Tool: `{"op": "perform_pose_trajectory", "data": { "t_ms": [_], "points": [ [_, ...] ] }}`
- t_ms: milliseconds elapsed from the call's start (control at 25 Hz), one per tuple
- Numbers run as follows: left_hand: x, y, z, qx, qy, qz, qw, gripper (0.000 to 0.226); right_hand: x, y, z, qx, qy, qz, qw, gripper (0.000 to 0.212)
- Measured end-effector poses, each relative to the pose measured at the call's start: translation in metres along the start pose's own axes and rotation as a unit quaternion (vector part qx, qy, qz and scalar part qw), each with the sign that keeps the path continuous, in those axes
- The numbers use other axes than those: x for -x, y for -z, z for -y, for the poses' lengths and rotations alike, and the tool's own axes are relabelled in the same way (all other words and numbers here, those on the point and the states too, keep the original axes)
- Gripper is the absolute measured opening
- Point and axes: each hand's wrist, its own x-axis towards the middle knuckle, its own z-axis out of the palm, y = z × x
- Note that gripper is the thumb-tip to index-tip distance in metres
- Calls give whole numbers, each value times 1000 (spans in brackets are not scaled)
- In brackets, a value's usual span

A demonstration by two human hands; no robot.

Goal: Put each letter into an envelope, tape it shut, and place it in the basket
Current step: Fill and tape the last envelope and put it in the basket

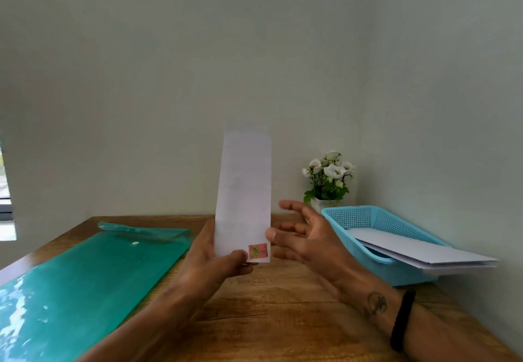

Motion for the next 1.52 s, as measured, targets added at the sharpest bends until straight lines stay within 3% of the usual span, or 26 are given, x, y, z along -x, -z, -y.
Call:
{"op": "perform_pose_trajectory", "data": {
  "t_ms": [160,320,520,640,760,880,1040,1120,1200,1320,1440,1520],
  "points": [
    [-3,5,-2,2,8,-7,1000,43,-35,15,47,28,82,-102,991,94],
    [-1,7,-5,-11,19,5,1000,32,-70,42,106,15,84,-149,985,75],
    [2,14,-9,-134,-19,16,991,18,-63,69,148,155,34,-88,983,30],
    [1,23,-15,-160,-48,2,986,15,-37,78,159,259,14,-14,966,21],
    [-2,27,-17,-148,-55,12,987,12,-4,90,173,196,26,29,980,28],
    [-7,28,-22,-113,-63,55,990,21,22,98,184,285,71,43,955,32],
    [-33,6,-54,-70,-92,66,991,35,50,111,208,402,59,-18,913,65],
    [-57,-16,-77,-19,-107,23,994,42,69,123,224,426,57,-62,901,53],
    [-75,-45,-104,-14,-138,-29,990,45,94,139,232,384,85,-133,910,24],
    [-63,-92,-133,-113,-249,-98,957,36,135,155,216,255,131,-267,920,8],
    [-21,-132,-127,-213,-380,-9,900,18,171,157,172,125,109,-312,936,14],
    [5,-148,-109,-266,-407,74,871,18,187,153,138,64,77,-324,941,22]
  ]
}}
